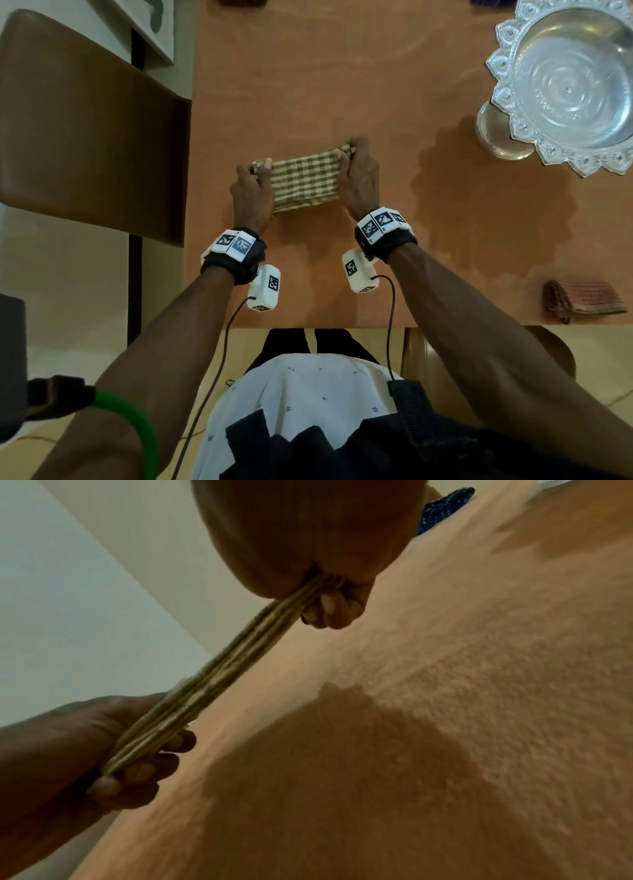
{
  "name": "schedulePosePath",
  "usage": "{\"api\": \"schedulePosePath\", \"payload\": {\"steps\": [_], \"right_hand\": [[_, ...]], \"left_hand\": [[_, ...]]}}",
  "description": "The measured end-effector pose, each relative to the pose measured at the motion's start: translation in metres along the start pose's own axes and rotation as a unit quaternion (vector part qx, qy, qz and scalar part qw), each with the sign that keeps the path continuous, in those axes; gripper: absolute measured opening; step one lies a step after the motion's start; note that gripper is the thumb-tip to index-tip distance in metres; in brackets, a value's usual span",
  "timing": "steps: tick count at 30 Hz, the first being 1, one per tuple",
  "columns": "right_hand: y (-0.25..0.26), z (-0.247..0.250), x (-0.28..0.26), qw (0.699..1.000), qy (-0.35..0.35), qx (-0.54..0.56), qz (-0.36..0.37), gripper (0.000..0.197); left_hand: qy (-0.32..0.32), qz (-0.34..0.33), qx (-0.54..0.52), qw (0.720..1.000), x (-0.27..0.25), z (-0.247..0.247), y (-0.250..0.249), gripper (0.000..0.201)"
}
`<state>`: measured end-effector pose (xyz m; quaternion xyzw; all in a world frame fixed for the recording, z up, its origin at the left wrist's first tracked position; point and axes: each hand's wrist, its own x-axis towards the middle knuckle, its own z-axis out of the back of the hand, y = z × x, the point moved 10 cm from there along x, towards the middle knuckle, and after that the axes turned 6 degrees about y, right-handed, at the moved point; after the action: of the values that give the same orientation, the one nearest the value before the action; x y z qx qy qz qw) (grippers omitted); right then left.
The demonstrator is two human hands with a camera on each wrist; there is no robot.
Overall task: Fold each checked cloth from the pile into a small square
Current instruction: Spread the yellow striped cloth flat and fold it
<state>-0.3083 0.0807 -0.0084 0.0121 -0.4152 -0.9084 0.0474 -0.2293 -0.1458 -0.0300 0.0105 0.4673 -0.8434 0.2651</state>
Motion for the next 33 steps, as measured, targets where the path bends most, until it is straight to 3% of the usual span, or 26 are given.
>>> {"api": "schedulePosePath", "payload": {"steps": [2, 5, 6, 8, 10, 12, 14, 18, 22, 27, 30, 33], "right_hand": [[-0.009, -0.007, -0.001, 1.0, 0.015, -0.014, -0.008, 0.024], [-0.017, -0.016, -0.007, 0.985, 0.038, -0.165, -0.026, 0.037], [-0.01, -0.02, -0.01, 0.973, 0.038, -0.226, -0.006, 0.04], [0.015, -0.044, -0.018, 0.96, 0.066, -0.252, 0.098, 0.043], [0.028, -0.083, -0.036, 0.944, 0.149, -0.23, 0.184, 0.05], [0.018, -0.104, -0.049, 0.928, 0.198, -0.248, 0.195, 0.055], [0.006, -0.103, -0.056, 0.929, 0.2, -0.258, 0.175, 0.058], [-0.014, -0.084, -0.055, 0.939, 0.184, -0.251, 0.144, 0.069], [-0.032, -0.068, -0.054, 0.937, 0.184, -0.277, 0.109, 0.085], [-0.03, -0.063, -0.054, 0.939, 0.193, -0.268, 0.097, 0.085], [-0.041, -0.045, -0.051, 0.965, 0.154, -0.213, 0.003, 0.074], [-0.048, -0.018, -0.053, 0.976, 0.047, -0.181, -0.113, 0.058]], "left_hand": [[-0.001, 0.009, 0.03, 1.0, -0.004, -0.004, 0.006, 0.048], [-0.06, 0.05, 0.223, 0.972, -0.018, 0.005, 0.008, 0.058], [-0.085, 0.028, 0.274, 0.957, -0.023, 0.006, 0.0, 0.06], [-0.115, -0.091, 0.31, 0.939, -0.028, -0.008, -0.025, 0.049], [-0.064, -0.197, 0.272, 0.94, -0.03, -0.039, -0.037, 0.042], [0.032, -0.206, 0.235, 0.95, -0.027, -0.069, -0.027, 0.048], [0.073, -0.18, 0.27, 0.943, -0.028, -0.081, -0.01, 0.058], [0.059, -0.153, 0.378, 0.911, -0.033, -0.073, 0.008, 0.065], [0.063, -0.153, 0.388, 0.907, -0.035, -0.07, 0.006, 0.069], [0.079, -0.171, 0.392, 0.9, -0.036, -0.069, 0.007, 0.066], [0.086, -0.191, 0.393, 0.896, -0.035, -0.063, 0.008, 0.063], [0.051, -0.222, 0.363, 0.904, -0.042, -0.052, -0.009, 0.059]]}}
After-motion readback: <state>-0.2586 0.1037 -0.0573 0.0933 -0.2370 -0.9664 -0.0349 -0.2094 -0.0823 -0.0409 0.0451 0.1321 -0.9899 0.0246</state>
